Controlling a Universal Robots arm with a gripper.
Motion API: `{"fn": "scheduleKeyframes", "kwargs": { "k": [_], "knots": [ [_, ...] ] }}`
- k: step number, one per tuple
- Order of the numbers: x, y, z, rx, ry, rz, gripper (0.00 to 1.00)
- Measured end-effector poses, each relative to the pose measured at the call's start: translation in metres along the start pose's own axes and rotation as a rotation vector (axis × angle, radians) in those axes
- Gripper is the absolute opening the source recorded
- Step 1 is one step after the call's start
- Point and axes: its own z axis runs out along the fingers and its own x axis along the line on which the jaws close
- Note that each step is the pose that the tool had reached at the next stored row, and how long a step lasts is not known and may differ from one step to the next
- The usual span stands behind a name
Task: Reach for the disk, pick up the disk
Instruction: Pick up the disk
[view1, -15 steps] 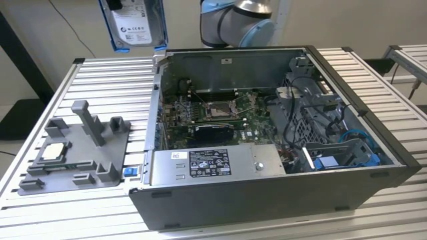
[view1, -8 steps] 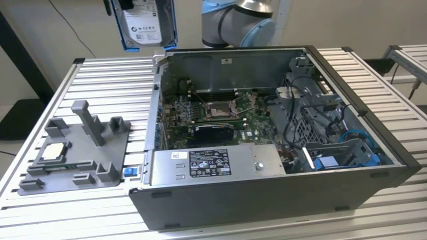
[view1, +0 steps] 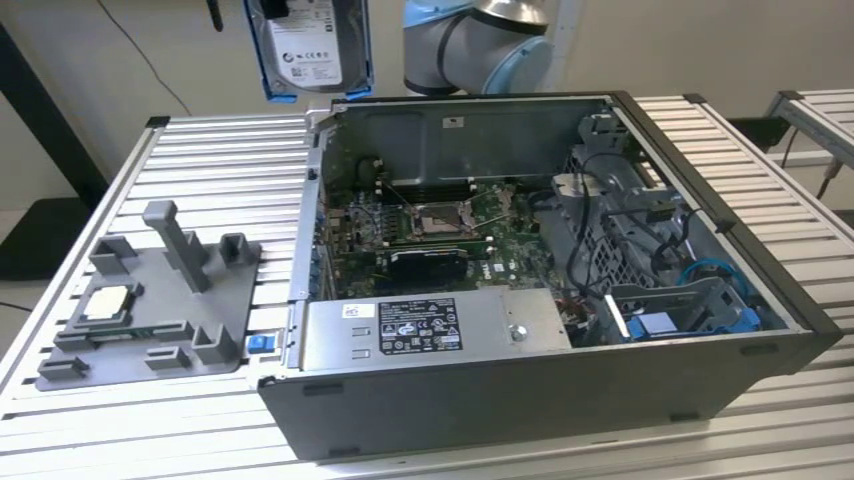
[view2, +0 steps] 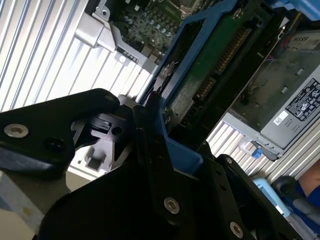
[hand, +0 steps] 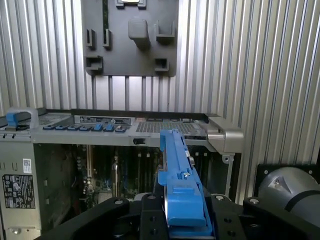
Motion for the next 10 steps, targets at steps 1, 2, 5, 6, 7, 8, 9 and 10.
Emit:
{"fn": "scheduleKeyframes", "kwargs": {
  "k": [1, 2, 5, 6, 7, 8, 9, 10],
  "knots": [
    [0.0000, -0.0008, 0.0001, 0.0001, 0.0000, 0.000, 0.00],
    [0.0000, -0.0014, 0.0002, 0.0001, 0.0000, 0.000, 0.00],
    [0.0000, -0.0016, 0.0002, 0.0001, 0.0000, 0.000, 0.00],
    [0.0000, -0.0017, 0.0003, 0.0002, 0.0000, 0.000, 0.00],
    [0.0000, -0.0018, 0.0002, 0.0001, 0.0000, 0.000, 0.00],
    [0.0000, -0.0018, 0.0003, 0.0001, 0.0000, 0.000, 0.00],
    [0.0000, -0.0018, 0.0003, 0.0001, 0.0000, 0.000, 0.00],
    [0.0000, -0.0019, 0.0003, 0.0001, 0.0000, 0.000, 0.00]
  ]
}}
